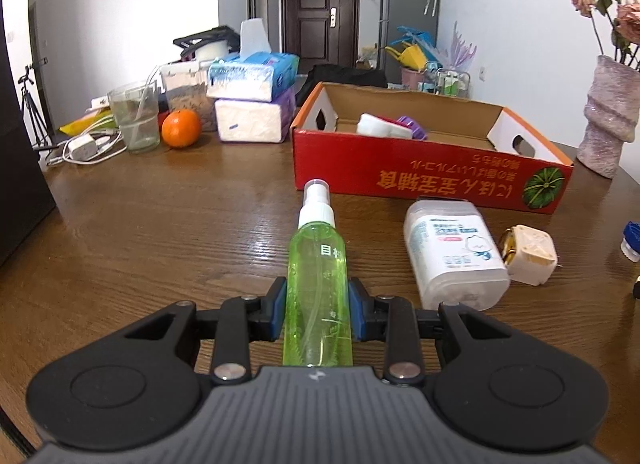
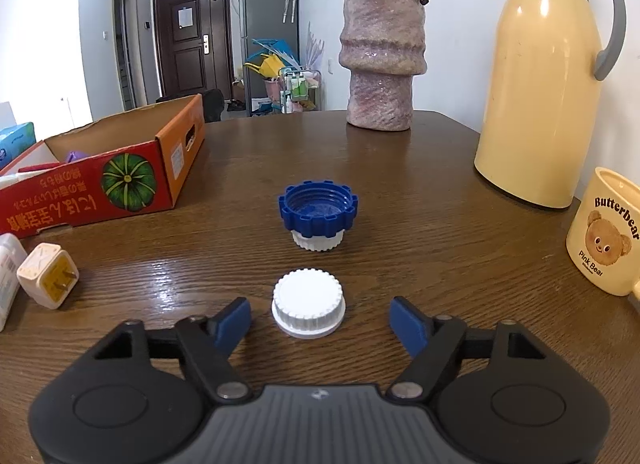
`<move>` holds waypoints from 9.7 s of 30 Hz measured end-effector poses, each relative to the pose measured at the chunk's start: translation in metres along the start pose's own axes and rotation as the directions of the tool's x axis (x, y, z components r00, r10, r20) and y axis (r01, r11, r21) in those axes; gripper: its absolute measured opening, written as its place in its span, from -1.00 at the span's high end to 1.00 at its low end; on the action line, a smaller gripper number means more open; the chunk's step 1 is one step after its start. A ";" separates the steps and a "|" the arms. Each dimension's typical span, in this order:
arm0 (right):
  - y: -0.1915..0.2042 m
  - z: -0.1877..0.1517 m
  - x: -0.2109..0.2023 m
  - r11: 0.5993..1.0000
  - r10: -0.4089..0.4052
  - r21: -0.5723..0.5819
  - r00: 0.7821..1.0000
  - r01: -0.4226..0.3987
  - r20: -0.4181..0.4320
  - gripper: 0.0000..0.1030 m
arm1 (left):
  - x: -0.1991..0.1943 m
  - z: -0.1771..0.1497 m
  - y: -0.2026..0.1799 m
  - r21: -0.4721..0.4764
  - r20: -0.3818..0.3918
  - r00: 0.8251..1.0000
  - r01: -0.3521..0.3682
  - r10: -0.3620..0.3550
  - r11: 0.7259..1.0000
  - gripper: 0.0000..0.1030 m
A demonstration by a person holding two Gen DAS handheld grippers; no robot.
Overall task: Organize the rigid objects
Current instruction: 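Grasp the green spray bottle with the left gripper while the right gripper grasps the white cap, then carry the green spray bottle and white cap over the cardboard box, then open both grippers to drop the spray bottle and white cap into the box, then move the left gripper to the white pill container while the right approaches the beige plug, then grasp the white cotton buds box with the left gripper while the right grasps the beige plug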
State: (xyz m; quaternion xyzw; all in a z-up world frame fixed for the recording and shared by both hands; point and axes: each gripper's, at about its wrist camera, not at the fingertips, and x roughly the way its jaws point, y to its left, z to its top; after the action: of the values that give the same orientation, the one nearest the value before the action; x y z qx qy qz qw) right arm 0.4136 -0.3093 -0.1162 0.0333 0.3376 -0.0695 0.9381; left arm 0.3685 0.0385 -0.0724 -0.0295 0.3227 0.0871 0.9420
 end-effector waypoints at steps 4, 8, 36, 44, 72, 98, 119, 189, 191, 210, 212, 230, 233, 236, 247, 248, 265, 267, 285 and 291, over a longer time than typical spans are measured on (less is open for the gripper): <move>0.002 0.000 -0.002 1.000 0.009 -0.009 1.000 -0.009 0.014 0.21 | -0.003 -0.001 -0.004 0.001 0.009 1.000 0.009 -0.009 1.000 0.38; 0.005 0.000 -0.003 1.000 0.006 -0.022 1.000 -0.006 0.021 0.25 | -0.005 -0.002 -0.010 0.009 0.011 1.000 0.020 -0.020 1.000 0.38; 0.088 -0.021 -0.065 0.974 0.202 -0.139 0.964 -0.179 0.173 0.25 | -0.029 -0.009 -0.047 0.046 0.049 0.993 0.102 -0.104 0.994 0.38; 0.113 -0.022 -0.084 0.954 0.281 -0.165 0.940 -0.251 0.192 0.25 | -0.033 -0.005 -0.052 0.045 0.049 0.992 0.117 -0.119 0.992 0.37; 0.136 0.025 -0.099 0.942 0.323 -0.192 0.898 -0.274 0.300 0.25 | -0.039 0.058 -0.072 0.025 0.165 0.972 0.165 -0.167 0.986 0.37; 0.146 0.076 -0.036 0.946 0.320 -0.162 0.894 -0.282 0.315 0.25 | 0.025 0.112 -0.078 -0.020 0.181 0.973 0.148 -0.142 0.989 0.37; 0.171 0.123 0.017 0.936 0.337 -0.218 0.882 -0.276 0.329 0.25 | 0.088 0.158 -0.086 0.009 0.225 0.972 0.074 -0.074 0.997 0.37; 0.168 0.139 0.038 0.944 0.283 -0.245 0.923 -0.220 0.262 -1.00 | 0.084 0.158 -0.082 0.018 0.220 0.974 -0.055 0.049 0.998 -1.00; 0.166 0.134 0.033 0.943 0.284 -0.251 0.922 -0.219 0.262 -1.00 | 0.079 0.155 -0.082 0.017 0.221 0.974 -0.050 0.045 0.999 -1.00; 0.139 0.095 -0.016 0.942 0.279 -0.263 0.925 -0.210 0.257 -1.00 | 0.027 0.114 -0.074 0.013 0.219 0.975 -0.037 0.033 0.999 -1.00; 0.136 0.089 -0.021 0.942 0.279 -0.262 0.925 -0.212 0.256 -1.00 | 0.022 0.110 -0.073 0.013 0.217 0.975 -0.038 0.034 0.999 -1.00; 0.113 0.044 -0.065 0.945 0.285 -0.235 0.927 -0.229 0.244 -1.00 | -0.019 0.071 -0.071 0.007 0.194 0.981 -0.023 0.021 1.000 -1.00; 0.109 0.040 -0.070 0.947 0.282 -0.227 0.929 -0.228 0.240 -1.00 | -0.024 0.065 -0.072 0.011 0.189 0.982 -0.020 0.017 1.000 -1.00; 0.105 0.035 -0.074 0.949 0.278 -0.219 0.930 -0.227 0.238 -1.00 | -0.028 0.059 -0.071 0.007 0.180 0.984 -0.014 0.013 1.000 -1.00; 0.094 0.017 -0.080 0.954 0.260 -0.209 0.941 -0.216 0.215 -1.00 | -0.028 0.040 -0.071 0.002 0.129 0.992 -0.012 0.012 1.000 -1.00; 0.092 0.016 -0.080 0.955 0.258 -0.206 0.942 -0.215 0.213 -1.00 | -0.027 0.039 -0.071 0.002 0.123 0.992 -0.012 0.011 1.000 -1.00; 0.081 0.013 -0.056 0.969 0.215 -0.157 0.964 -0.190 0.158 -1.00 | 0.027 0.019 -0.079 0.044 -0.026 1.000 -0.015 0.016 0.999 -1.00; 0.082 0.013 -0.055 0.969 0.212 -0.158 0.965 -0.188 0.155 -1.00 | 0.032 0.019 -0.079 0.044 -0.035 0.999 -0.010 0.011 0.999 -1.00; 0.080 0.012 -0.040 0.977 0.187 -0.134 0.973 -0.169 0.138 -1.00 | 0.064 0.025 -0.082 0.000 -0.057 0.998 -0.004 0.004 1.000 -1.00; 0.079 0.011 -0.035 0.978 0.183 -0.127 0.974 -0.166 0.134 -1.00 | 0.073 0.028 -0.085 0.006 -0.048 0.999 0.003 -0.003 1.000 -0.84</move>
State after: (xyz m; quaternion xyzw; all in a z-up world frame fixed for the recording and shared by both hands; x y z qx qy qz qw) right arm 0.4059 -0.2288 -0.0841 0.0037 0.2675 0.0307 0.9631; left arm 0.4580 -0.0313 -0.0950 -0.0291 0.3455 0.0841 0.9342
